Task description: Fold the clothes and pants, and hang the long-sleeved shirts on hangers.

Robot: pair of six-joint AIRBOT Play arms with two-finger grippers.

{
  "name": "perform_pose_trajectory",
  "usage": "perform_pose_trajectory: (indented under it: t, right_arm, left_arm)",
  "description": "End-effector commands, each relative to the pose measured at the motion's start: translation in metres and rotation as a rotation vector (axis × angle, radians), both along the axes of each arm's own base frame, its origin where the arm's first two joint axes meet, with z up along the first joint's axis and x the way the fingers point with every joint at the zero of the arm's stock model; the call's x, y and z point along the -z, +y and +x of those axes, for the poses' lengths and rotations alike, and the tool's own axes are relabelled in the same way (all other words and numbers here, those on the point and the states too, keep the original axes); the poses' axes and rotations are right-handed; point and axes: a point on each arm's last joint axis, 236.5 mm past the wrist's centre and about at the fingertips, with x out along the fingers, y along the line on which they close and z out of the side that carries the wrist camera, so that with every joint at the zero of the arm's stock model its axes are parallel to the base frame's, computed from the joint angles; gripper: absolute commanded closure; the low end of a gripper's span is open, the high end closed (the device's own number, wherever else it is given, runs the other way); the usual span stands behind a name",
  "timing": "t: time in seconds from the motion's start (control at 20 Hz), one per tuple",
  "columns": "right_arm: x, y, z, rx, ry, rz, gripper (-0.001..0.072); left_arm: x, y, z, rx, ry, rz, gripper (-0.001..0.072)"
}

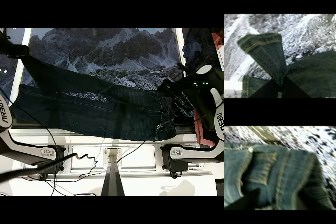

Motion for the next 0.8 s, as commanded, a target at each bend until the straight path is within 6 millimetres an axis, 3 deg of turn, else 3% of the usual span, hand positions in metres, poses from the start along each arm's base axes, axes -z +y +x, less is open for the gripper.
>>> perform_pose_trajectory:
  t: [0.0,0.1,0.15,0.2,0.25,0.4,0.55,0.75]
  right_arm:
    - [0.013,0.004,0.017,-0.007,-0.053,-0.082,0.0076]
    - [0.008,-0.003,0.025,0.016,-0.064,-0.102,0.0089]
    - [0.003,-0.006,0.028,0.032,-0.062,-0.107,0.0163]
    - [-0.001,-0.006,0.032,0.031,-0.074,-0.106,0.0457]
    - [-0.007,-0.006,0.039,0.033,-0.094,-0.105,0.0683]
    - [-0.035,-0.016,0.069,0.026,-0.225,-0.142,0.0693]
    - [-0.066,-0.062,0.102,0.091,-0.393,-0.297,0.0694]
    - [-0.068,-0.11,0.111,0.229,-0.428,-0.39,0.0694]
  left_arm:
    - [0.007,-0.012,0.004,0.023,0.015,-0.004,0.0691]
    - [0.007,-0.012,0.004,0.024,0.015,-0.005,0.0691]
    - [0.007,-0.012,0.003,0.024,0.015,-0.005,0.0692]
    - [0.007,-0.012,0.003,0.024,0.015,-0.004,0.0691]
    - [0.007,-0.012,0.003,0.024,0.015,-0.004,0.0691]
    - [0.005,-0.01,0.003,0.021,0.013,0.001,0.0692]
    - [0.004,-0.005,-0.002,0.01,0.021,0.001,0.0692]
    - [0.008,0.004,-0.014,-0.017,0.064,-0.008,0.0692]
